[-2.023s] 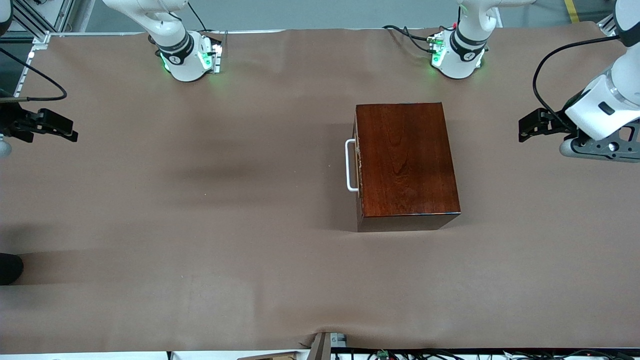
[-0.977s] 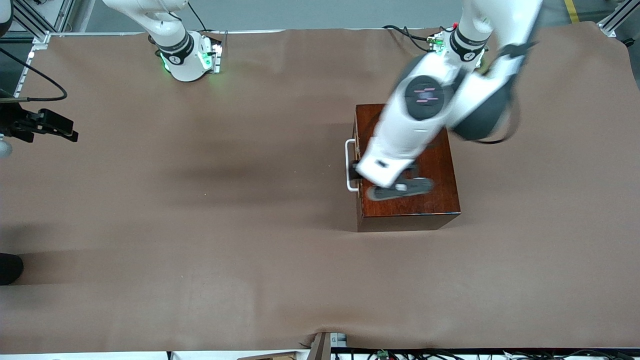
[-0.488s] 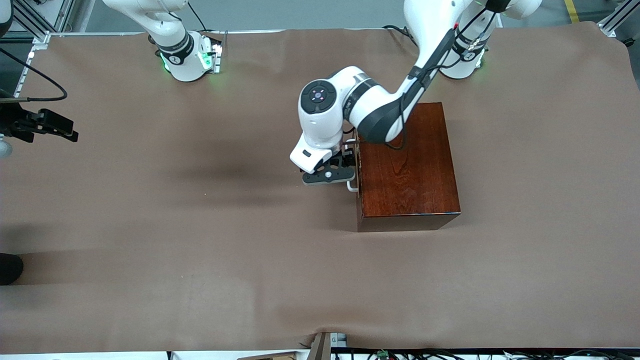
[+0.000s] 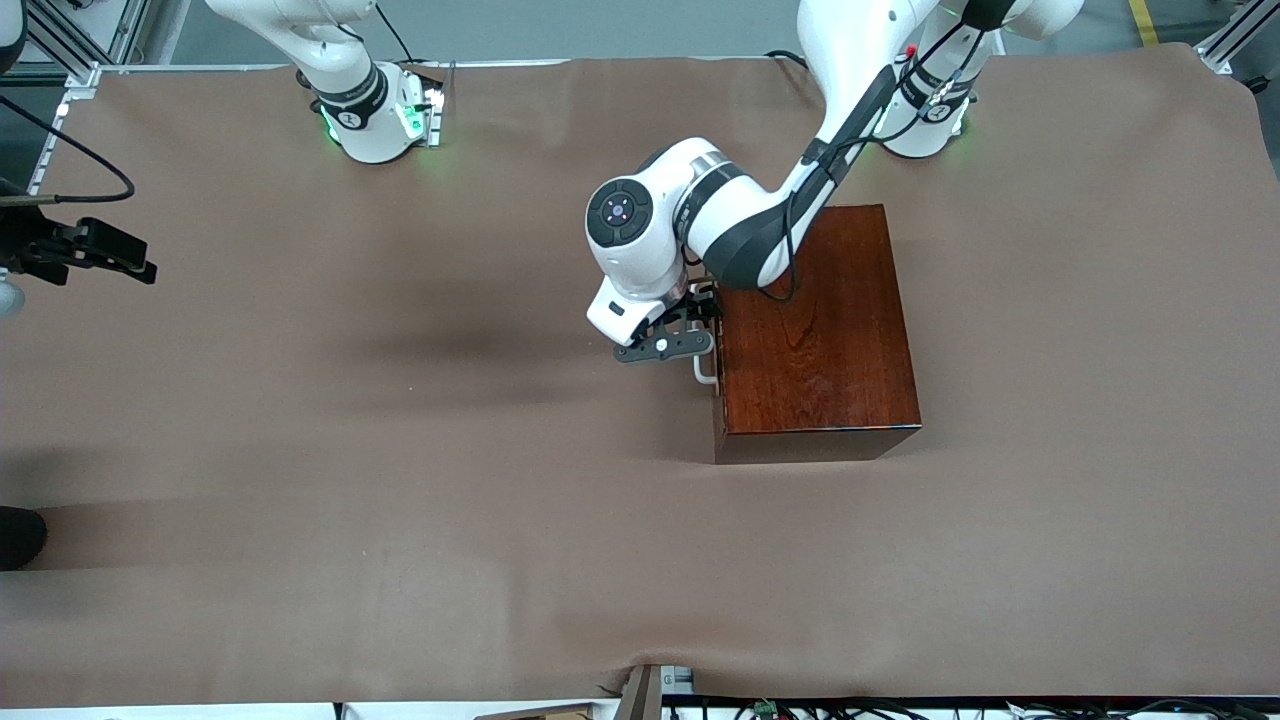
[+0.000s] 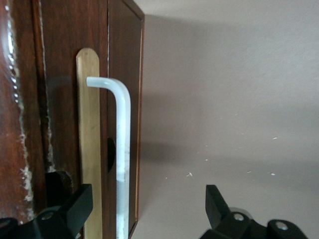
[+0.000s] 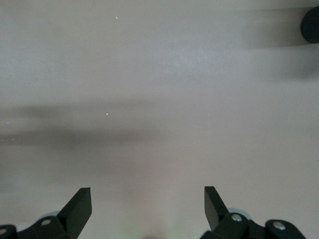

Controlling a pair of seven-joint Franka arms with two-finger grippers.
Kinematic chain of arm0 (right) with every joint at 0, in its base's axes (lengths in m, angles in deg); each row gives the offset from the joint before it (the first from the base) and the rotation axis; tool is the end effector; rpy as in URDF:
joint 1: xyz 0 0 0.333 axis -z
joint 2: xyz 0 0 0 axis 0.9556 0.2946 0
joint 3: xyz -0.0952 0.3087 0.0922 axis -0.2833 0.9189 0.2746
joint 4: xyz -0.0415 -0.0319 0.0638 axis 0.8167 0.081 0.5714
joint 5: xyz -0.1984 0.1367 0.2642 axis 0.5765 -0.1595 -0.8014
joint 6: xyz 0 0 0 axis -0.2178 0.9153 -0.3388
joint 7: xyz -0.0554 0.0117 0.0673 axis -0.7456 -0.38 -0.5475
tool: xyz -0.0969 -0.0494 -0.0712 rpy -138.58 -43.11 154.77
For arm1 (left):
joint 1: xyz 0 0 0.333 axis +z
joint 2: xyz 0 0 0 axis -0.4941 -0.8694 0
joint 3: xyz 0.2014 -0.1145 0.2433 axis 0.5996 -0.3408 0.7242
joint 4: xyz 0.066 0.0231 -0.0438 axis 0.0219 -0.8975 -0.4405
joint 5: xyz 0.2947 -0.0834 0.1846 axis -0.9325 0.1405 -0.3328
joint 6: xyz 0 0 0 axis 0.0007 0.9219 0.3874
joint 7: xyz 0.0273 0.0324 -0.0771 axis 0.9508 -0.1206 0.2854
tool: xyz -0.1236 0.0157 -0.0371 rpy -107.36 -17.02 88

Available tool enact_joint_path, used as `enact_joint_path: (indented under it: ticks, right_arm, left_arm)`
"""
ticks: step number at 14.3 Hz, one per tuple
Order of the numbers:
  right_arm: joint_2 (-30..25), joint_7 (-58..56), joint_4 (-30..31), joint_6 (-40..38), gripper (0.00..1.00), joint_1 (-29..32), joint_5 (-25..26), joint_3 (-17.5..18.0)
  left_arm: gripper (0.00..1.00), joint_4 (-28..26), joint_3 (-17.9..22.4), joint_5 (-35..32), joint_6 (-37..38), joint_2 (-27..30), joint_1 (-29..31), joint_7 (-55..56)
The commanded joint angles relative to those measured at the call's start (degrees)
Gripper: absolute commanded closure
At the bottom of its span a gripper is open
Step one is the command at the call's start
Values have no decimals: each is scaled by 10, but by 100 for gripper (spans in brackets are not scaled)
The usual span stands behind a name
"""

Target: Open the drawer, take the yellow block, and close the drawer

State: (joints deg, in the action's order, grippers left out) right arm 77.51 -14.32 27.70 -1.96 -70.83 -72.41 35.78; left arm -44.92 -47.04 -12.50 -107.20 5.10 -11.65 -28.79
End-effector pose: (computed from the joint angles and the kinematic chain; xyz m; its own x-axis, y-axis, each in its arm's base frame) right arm 0.5246 -0.0254 0.6138 0.9960 0.0038 -0.0890 0.0039 -1.0000 0.0013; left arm 0.4783 -0.4901 0.3275 0.9944 0.0873 -0.0596 0.0743 -0.9785 -0.1926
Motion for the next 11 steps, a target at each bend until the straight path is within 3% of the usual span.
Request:
enact_joint_path:
  ticks: [1, 11]
  right_arm:
    - [-10, 4, 9, -1, 0, 5, 2, 4]
    - [-10, 4, 9, -1, 0, 5, 2, 4]
  left_arm:
    - [0, 15, 2, -19, 13, -26, -13, 3]
    - [0, 19, 2, -17, 12, -56, -37, 13]
